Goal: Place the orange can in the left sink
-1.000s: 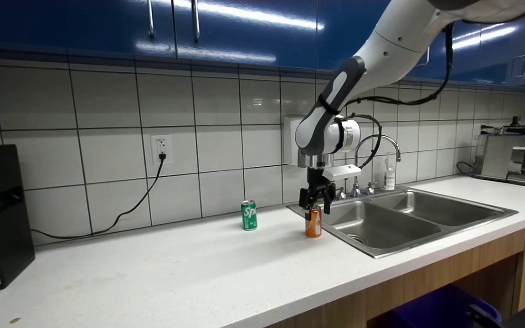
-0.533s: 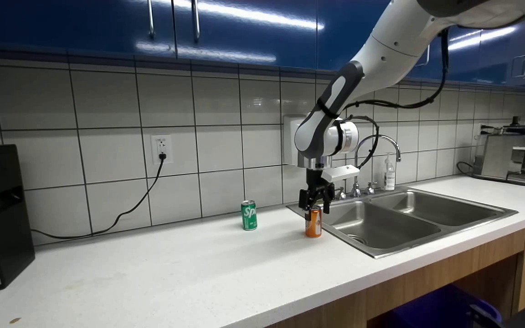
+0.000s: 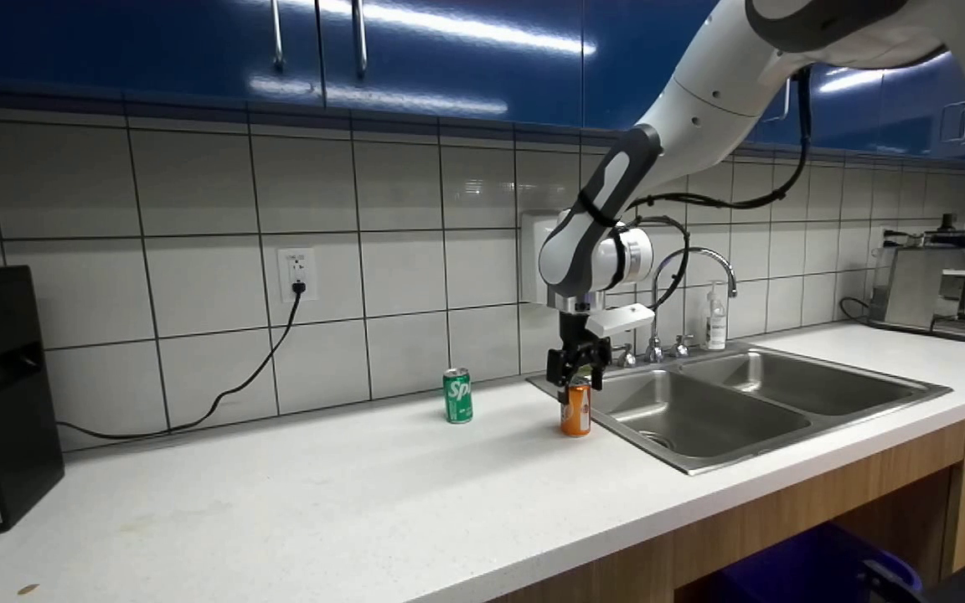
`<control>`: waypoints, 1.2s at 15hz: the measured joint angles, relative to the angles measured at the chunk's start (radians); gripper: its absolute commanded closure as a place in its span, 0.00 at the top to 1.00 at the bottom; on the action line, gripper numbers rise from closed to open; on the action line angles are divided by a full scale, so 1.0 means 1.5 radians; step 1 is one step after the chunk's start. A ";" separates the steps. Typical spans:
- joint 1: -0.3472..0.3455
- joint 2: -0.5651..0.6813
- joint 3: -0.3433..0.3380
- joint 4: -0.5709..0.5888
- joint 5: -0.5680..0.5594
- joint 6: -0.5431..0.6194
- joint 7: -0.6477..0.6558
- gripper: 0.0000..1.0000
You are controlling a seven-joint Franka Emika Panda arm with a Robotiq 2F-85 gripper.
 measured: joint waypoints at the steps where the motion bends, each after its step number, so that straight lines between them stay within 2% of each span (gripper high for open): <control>1: 0.000 0.005 -0.001 0.004 -0.005 0.001 0.003 1.00; 15: 0.000 0.056 -0.006 0.059 -0.024 0.019 0.030 1.00; 17: 0.001 0.062 -0.006 0.065 -0.024 0.019 0.031 0.72; 18: 0.002 0.065 -0.006 0.068 -0.024 0.019 0.031 0.65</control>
